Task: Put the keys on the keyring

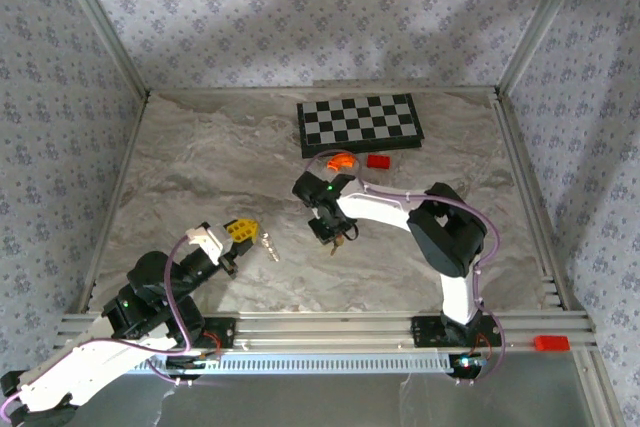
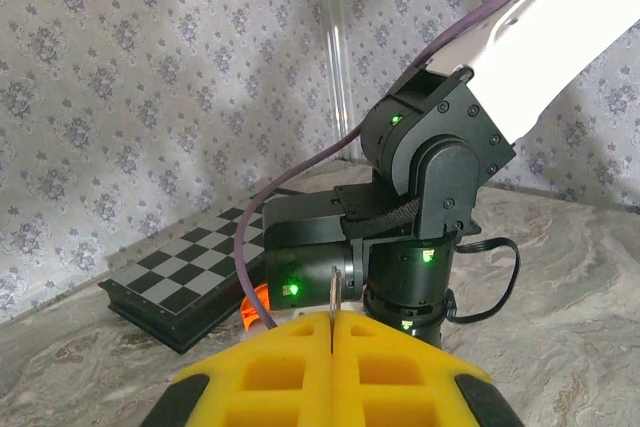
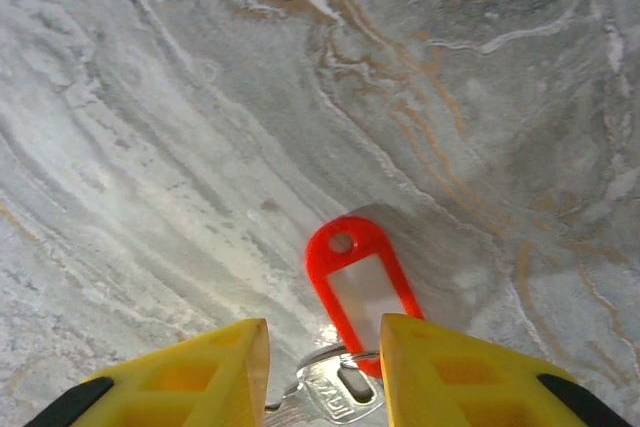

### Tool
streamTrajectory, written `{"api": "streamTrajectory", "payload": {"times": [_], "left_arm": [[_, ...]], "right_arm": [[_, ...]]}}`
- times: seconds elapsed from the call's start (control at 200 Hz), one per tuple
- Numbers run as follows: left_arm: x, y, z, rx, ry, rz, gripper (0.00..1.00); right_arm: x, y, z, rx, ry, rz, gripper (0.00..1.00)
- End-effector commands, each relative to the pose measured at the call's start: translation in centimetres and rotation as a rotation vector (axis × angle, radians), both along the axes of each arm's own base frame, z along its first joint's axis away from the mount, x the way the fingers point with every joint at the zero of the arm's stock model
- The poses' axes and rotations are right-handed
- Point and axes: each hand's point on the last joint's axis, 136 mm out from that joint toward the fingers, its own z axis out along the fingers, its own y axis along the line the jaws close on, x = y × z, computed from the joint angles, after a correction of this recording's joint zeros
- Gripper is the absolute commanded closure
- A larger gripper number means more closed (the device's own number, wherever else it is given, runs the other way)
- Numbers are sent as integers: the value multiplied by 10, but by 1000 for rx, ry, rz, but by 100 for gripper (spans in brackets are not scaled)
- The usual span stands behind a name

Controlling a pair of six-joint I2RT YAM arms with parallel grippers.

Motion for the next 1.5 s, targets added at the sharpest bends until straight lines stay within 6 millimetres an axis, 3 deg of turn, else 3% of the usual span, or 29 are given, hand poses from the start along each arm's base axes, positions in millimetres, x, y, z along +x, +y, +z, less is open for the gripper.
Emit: {"api": "streamTrajectory", "payload": {"times": [0.0,0.185,0.37,0.58,1.494], "left_arm": [[-5,2,16,-46,-37,-13,100],[-4,2,15,-47,-34,-12,100],[-5,2,15,-47,-33,-13,100],[-5,3,15,-49,-37,-13,100],[-7,4,17,-57,-42,-15,100]], "right_arm": [[-4,8,0,11,18,-3,65],[-6,10,7,13,7,10,68],[-8,-1,18,-12,-4,21,71],[0,-13,22,-35,-24,-4,63],[-1,-24,-16,-65,51,-51,63]]}}
